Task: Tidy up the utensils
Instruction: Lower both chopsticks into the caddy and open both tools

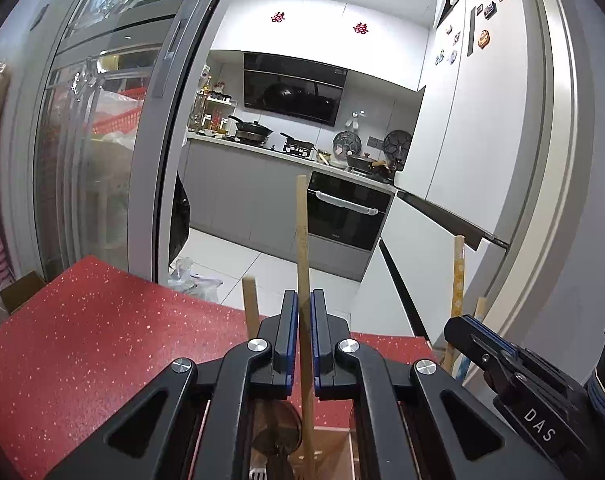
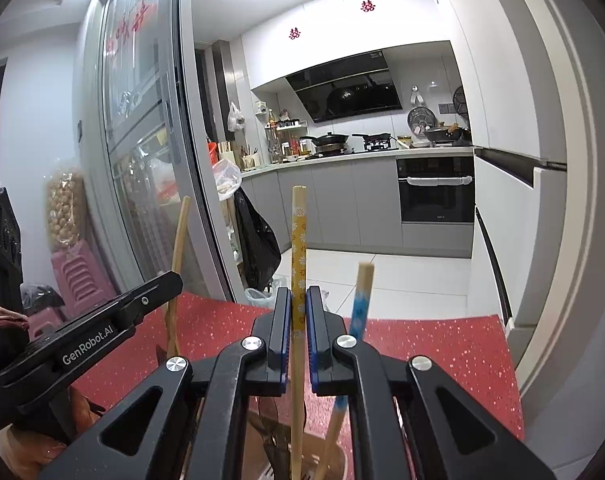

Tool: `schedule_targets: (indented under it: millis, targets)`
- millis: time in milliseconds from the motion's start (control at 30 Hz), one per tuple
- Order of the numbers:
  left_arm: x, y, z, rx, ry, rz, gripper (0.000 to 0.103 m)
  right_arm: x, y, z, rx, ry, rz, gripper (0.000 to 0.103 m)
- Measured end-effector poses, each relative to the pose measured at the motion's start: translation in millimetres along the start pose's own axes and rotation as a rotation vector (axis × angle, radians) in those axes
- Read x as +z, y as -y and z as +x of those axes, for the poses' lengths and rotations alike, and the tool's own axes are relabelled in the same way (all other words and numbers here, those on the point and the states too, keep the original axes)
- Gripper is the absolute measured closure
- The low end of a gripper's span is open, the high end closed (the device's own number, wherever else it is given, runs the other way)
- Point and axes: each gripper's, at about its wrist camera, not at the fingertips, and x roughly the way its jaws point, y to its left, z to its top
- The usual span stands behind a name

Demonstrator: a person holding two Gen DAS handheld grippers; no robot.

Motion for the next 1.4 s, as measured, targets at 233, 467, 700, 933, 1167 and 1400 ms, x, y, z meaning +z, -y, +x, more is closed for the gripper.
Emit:
schedule_targets:
  millis: [233,467,700,933,1167,1400]
  targets:
    - [-10,4,-12,0.018,-0.011,0.051,0.075,-11,3,-17,-0.006,-0.019,-0.004,0.095]
    - [-9,2,-21,0.062,-0.027,0.051,0.075,-19,7,-27,-0.013,-0.064,0.009,0.095]
    - [-7,-3,-25,0.101,-0.053,0.057,0.075,-20,5,-31,-0.005,-0.103,0.016,0.095]
    - [-7,-11,-26,0.13,-0.077,0.042,0.074,-21,5,-35,0.003,-0.125,0.028,0.094]
    - [-6,-14,-28,0.146,-0.104,0.037,0.074,-19,6,-38,0.017,-0.154,0.036,0.094]
    - [-6,-11,-33,0.171,-0.125,0.053,0.073,-16,3,-35,0.04,-0.196,0.041,0.093]
